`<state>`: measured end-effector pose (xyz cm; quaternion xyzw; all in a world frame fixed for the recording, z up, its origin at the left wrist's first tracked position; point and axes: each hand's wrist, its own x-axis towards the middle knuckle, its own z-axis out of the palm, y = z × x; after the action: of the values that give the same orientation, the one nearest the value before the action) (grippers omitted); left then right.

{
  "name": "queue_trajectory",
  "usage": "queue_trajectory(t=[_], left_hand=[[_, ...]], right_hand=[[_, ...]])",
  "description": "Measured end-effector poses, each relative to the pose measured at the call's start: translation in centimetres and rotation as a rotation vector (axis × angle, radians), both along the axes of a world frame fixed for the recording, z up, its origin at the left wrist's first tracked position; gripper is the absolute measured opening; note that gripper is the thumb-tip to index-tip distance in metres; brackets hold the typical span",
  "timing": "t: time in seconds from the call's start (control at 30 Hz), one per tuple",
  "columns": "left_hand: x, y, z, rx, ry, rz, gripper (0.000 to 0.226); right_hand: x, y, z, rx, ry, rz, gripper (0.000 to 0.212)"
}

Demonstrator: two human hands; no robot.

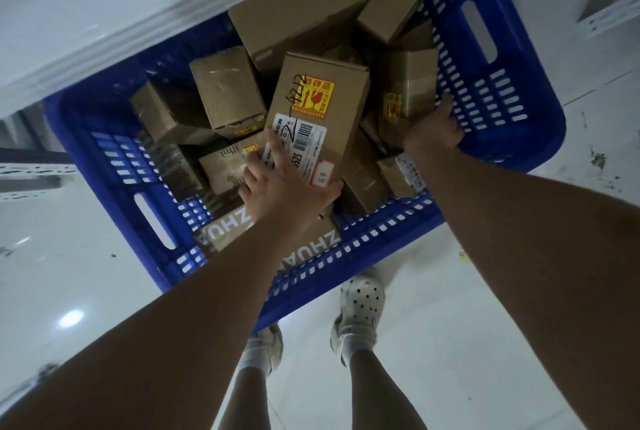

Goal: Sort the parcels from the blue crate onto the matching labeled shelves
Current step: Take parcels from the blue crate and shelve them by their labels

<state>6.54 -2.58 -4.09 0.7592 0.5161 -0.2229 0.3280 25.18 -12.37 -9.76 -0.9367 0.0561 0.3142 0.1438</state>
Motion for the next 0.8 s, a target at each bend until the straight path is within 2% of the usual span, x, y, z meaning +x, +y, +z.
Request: queue_trajectory(t=[0.1,0.17,0.27,0.33,0.43,0.5,0.53,0.63,0.7,0.77,0.8], left_hand=[[-0.1,-0.3,0.0,-0.102,0.001,0.096,0.123],[-0.2,-0.4,0.4,-0.086,0.024,0.130,0.123],[-0.6,-0.5,1.2,-0.041,0.079,0.163,0.123],[-0.8,-0.4,1.6,-0.027,0.109,0.162,0.124],[-0.8,-0.6,2.6,-0.012,0.143,0.162,0.125],[-0.4,-0.9,3.7,0.004,0.126,0.208,0.126],[-0.2,-1.1,4.3,0.008,0.111,0.224,0.126],[0.0,-2.2,6.2,0.025,0.068,0.215,0.128],[-0.4,-2.6,7.5,0.078,0.053,0.197,0.129],[-0.9,-2.7,8.7,0.156,0.036,0.158,0.130],[-1.2,-2.7,9.4,0.190,0.021,0.137,0.130]], right_hand=[[-0.2,0.4,0.0,0.063,-0.016,-0.053,0.084],[-0.7,0.3,0.7,0.071,-0.016,-0.042,0.073],[-1.4,-0.2,2.6,0.217,-0.015,-0.065,0.051],[-2.2,-0.4,4.0,0.321,0.115,-0.168,0.045],[-3.5,-1.3,5.3,0.551,0.483,-0.552,0.036],[-4.5,-2.1,6.6,0.648,0.593,-0.684,0.030],[-4.9,-2.4,6.9,0.699,0.617,-0.705,0.030],[-6.3,-2.6,8.1,0.847,0.699,-0.611,0.050],[-6.7,-1.9,9.8,0.914,0.667,-0.660,0.046],[-6.5,-1.3,11.7,0.821,0.596,-0.647,0.032],[-6.5,-1.2,12.9,0.785,0.599,-0.616,0.035]])
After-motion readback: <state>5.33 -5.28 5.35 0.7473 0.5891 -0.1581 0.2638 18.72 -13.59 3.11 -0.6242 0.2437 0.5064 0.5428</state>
